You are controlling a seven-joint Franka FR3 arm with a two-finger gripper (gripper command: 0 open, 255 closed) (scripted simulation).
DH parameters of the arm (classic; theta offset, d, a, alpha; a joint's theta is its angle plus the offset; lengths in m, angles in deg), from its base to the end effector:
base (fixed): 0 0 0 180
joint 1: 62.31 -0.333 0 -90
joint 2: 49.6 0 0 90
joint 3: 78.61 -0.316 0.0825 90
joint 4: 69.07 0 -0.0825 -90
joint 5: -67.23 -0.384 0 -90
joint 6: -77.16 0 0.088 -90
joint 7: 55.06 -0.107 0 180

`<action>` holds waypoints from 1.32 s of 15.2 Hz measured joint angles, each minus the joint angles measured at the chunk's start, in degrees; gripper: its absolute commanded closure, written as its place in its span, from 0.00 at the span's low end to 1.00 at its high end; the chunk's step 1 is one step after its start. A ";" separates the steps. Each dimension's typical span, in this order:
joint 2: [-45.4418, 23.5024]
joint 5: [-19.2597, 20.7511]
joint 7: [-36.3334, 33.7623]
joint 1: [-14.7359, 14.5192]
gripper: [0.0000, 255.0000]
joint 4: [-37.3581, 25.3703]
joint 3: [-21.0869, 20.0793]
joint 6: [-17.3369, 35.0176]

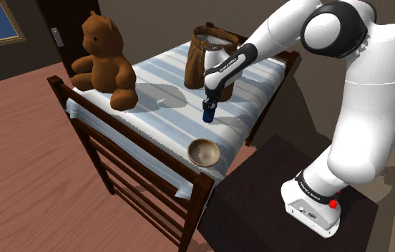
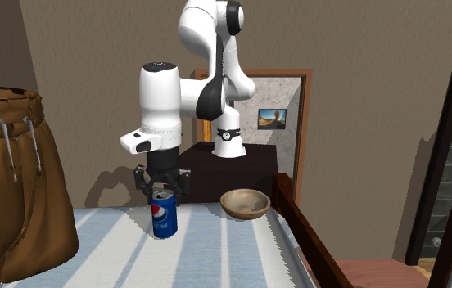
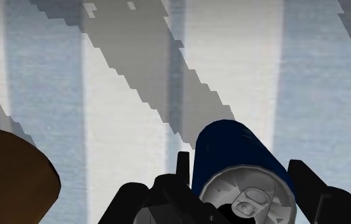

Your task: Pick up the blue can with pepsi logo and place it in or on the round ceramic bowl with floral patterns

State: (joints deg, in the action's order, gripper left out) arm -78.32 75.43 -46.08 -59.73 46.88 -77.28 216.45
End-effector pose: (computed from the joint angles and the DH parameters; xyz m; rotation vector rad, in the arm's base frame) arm 0.5898 -0.0407 0.1902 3.0334 0.3102 -0.1598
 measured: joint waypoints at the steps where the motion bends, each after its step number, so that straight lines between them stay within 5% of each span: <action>1: 0.63 -0.04 0.05 0.00 1.00 0.16 -0.03 -0.47; 20: 11.52 -0.99 1.11 -0.18 1.00 -0.09 -0.59 -11.59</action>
State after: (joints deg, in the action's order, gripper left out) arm -66.80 74.44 -44.97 -59.91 46.79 -77.88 204.85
